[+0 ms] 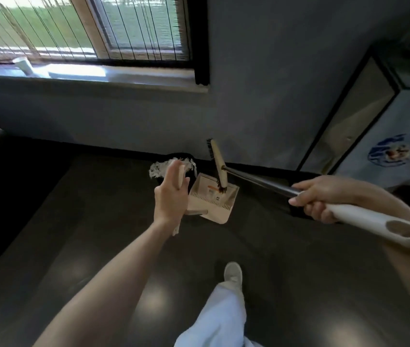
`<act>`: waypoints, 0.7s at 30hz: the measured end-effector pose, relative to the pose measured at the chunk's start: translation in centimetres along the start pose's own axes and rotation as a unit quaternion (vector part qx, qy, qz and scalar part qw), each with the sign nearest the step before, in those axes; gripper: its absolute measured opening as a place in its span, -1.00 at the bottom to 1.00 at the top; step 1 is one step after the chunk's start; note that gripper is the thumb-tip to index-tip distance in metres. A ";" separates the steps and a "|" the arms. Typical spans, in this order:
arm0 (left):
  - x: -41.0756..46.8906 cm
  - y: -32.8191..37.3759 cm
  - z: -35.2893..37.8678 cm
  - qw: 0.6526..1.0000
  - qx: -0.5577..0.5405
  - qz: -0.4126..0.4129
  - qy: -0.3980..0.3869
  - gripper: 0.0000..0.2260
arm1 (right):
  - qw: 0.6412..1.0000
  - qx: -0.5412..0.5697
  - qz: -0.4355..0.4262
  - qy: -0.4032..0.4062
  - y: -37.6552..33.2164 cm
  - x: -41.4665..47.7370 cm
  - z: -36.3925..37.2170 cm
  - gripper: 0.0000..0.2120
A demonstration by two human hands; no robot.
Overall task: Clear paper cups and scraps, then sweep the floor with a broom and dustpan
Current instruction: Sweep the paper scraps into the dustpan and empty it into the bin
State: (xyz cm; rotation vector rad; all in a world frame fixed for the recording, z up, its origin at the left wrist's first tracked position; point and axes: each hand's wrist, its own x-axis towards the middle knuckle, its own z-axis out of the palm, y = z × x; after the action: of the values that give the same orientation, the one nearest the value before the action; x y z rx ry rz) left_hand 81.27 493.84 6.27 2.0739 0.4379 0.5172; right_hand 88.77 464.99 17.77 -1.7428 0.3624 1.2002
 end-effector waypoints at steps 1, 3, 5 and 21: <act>-0.2 0.3 -1.1 1.000 -0.001 0.004 -0.001 -0.73 | 1.000 0.017 -0.003 -0.006 0.4 -1.0 0.8 -0.34; -0.4 0.8 -3.2 1.000 -0.006 0.016 -0.001 -0.75 | 0.999 0.040 -0.007 -0.012 0.8 -2.8 2.3 -0.36; -0.8 1.4 -5.5 1.000 -0.014 0.027 0.005 -0.76 | 0.999 0.051 -0.015 -0.011 0.8 -4.3 3.8 -0.38; 5.9 -2.5 -22.8 0.988 -0.045 0.146 0.021 -0.70 | 0.986 0.128 -0.103 0.008 -2.6 -5.7 23.3 -0.62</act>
State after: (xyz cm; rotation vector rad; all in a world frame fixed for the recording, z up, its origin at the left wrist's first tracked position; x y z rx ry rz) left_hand 74.21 514.08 16.28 2.0531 0.1311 0.7417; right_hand 74.77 484.06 22.53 -1.5279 0.3217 0.9465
